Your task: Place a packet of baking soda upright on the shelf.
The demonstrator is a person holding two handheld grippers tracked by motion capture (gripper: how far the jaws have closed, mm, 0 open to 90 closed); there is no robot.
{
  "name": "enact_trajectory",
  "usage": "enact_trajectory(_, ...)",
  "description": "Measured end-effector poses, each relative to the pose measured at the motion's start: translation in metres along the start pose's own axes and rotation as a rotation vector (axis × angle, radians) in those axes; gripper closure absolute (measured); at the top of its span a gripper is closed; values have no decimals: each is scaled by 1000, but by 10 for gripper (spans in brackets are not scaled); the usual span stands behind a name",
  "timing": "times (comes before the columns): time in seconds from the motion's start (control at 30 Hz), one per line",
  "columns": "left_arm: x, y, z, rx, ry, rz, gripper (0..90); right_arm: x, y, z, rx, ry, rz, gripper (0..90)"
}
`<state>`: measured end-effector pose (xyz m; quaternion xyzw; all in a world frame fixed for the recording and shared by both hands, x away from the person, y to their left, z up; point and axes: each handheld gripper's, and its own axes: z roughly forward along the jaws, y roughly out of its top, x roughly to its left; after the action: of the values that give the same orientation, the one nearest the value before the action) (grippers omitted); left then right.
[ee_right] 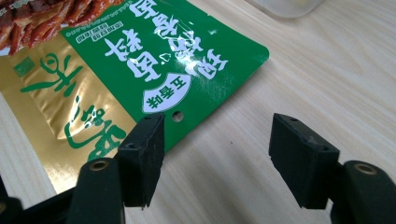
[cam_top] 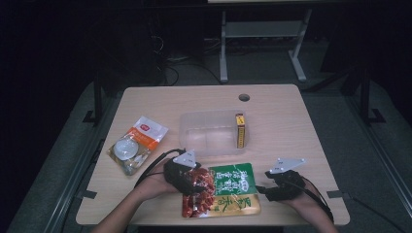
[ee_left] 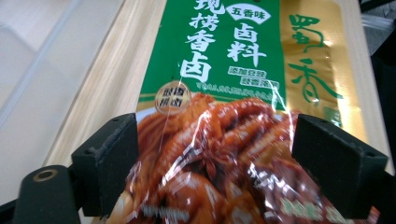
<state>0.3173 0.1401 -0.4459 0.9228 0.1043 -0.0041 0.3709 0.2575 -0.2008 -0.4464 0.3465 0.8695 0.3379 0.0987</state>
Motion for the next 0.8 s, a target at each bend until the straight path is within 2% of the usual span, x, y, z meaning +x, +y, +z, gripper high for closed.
enact_trajectory(0.13, 7, 2, 13, 19, -13, 10, 136, -2, 0, 1, -9, -9, -7, 339)
enact_trajectory(0.17, 8, 1, 18, 32, -18, 23, 133, -2, 0, 1, -9, -10, -10, 339)
enact_trajectory(0.27, 10, 0, 24, 45, -27, 29, 132, -3, -1, 1, -11, -7, -13, 330)
enact_trajectory(0.47, 19, -1, 29, 21, -27, -1, 122, -6, -2, 3, -2, -6, -11, 325)
enact_trajectory(0.63, 17, -2, 30, 12, -40, 24, 116, -5, -2, 3, -4, -5, -18, 324)
enact_trajectory(0.8, 17, -3, 30, 4, -32, 37, 134, -5, -2, 4, -2, -7, -21, 324)
